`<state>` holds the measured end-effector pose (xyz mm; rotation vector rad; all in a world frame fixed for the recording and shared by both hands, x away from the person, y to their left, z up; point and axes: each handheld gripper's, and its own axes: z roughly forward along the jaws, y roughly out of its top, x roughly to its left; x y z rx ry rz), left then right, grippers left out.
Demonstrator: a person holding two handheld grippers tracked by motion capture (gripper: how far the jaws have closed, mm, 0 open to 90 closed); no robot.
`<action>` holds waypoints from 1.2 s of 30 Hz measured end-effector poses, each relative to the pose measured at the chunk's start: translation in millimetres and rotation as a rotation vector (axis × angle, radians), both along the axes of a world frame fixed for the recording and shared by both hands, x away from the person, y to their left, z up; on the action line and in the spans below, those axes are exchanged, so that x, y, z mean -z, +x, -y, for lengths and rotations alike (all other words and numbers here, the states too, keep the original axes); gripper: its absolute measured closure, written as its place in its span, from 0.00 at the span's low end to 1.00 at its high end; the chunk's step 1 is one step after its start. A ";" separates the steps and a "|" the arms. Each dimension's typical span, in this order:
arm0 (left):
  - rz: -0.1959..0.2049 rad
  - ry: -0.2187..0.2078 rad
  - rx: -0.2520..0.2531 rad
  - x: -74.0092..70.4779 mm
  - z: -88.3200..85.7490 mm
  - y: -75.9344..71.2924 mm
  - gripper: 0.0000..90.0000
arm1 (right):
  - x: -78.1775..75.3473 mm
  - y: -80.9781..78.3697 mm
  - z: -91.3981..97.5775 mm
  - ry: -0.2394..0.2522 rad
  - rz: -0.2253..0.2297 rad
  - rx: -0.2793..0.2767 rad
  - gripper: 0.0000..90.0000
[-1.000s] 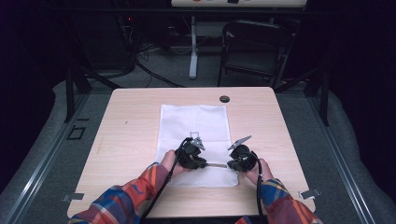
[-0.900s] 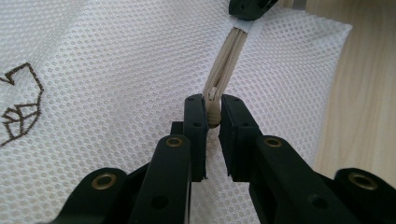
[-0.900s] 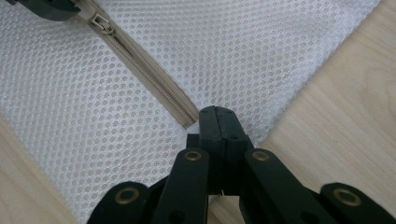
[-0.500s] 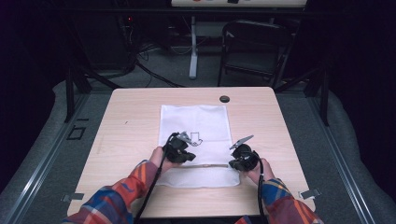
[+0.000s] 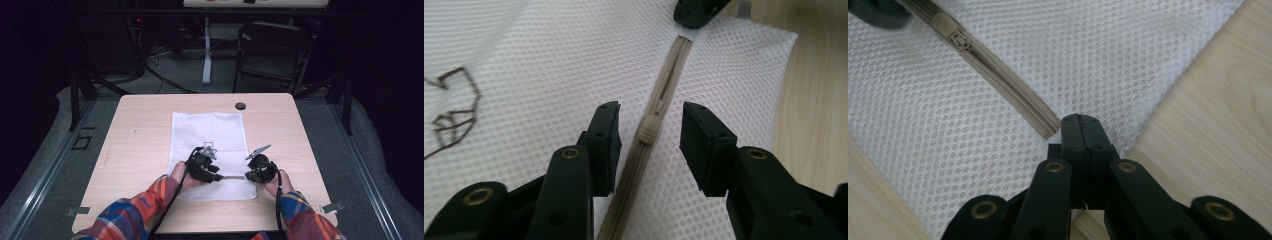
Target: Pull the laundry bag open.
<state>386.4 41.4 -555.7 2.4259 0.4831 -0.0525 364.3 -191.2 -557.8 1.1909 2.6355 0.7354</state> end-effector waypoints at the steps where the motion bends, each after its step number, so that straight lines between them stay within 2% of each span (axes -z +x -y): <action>1: 0.016 0.025 0.004 3.0 4.4 -2.0 0.68 | -0.8 0.1 0.1 -0.010 -0.004 -0.004 1.00; 4: 0.035 0.042 -0.003 7.2 8.3 -2.8 0.74 | -0.6 0.1 0.0 -0.009 -0.001 -0.005 1.00; 5: 0.052 0.046 -0.012 7.9 8.5 -2.7 0.79 | -0.6 0.1 0.0 -0.009 -0.001 -0.005 1.00; 6: 0.051 0.042 -0.015 8.3 8.1 -2.4 0.84 | -0.4 0.1 -0.2 -0.003 -0.002 -0.005 1.00; 9: 0.067 0.049 0.007 7.7 9.2 -6.1 0.90 | -0.9 0.3 -0.1 -0.010 -0.005 -0.007 1.00; 10: 0.089 0.057 0.009 7.5 10.8 -8.4 0.90 | -1.0 0.4 0.0 -0.016 -0.004 -0.007 1.00; 12: 0.103 0.069 0.014 5.5 12.0 -10.0 0.90 | -1.1 0.4 -0.1 -0.011 -0.007 -0.007 1.00; 17: 0.066 0.061 -0.006 3.4 8.3 -7.2 0.90 | -1.3 0.6 -0.2 -0.019 -0.007 -0.009 1.00; 22: 0.060 0.064 -0.010 1.2 8.1 -8.4 0.91 | 0.1 0.2 -0.2 0.004 -0.004 0.004 1.00; 23: 0.057 0.066 -0.009 0.9 8.0 -8.5 0.91 | -0.9 0.7 0.4 -0.010 -0.009 -0.005 1.00; 25: 0.056 0.068 -0.011 0.7 7.1 -8.2 0.91 | 0.3 0.2 -0.2 0.008 -0.005 0.003 1.00; 27: 0.046 0.073 -0.015 1.5 6.3 -7.4 0.91 | -1.0 0.6 -0.1 -0.003 -0.016 -0.011 1.00; 31: 0.016 0.045 -0.013 1.9 4.6 -6.5 0.90 | -0.8 0.6 -0.1 -0.001 -0.016 -0.009 1.00; 34: -0.003 0.030 -0.023 4.4 6.7 -5.4 0.89 | 0.8 1.0 1.4 0.031 -0.019 0.008 1.00; 36: -0.011 0.036 -0.013 7.3 10.6 -5.8 0.88 | -0.4 1.2 0.1 0.006 -0.016 -0.005 1.00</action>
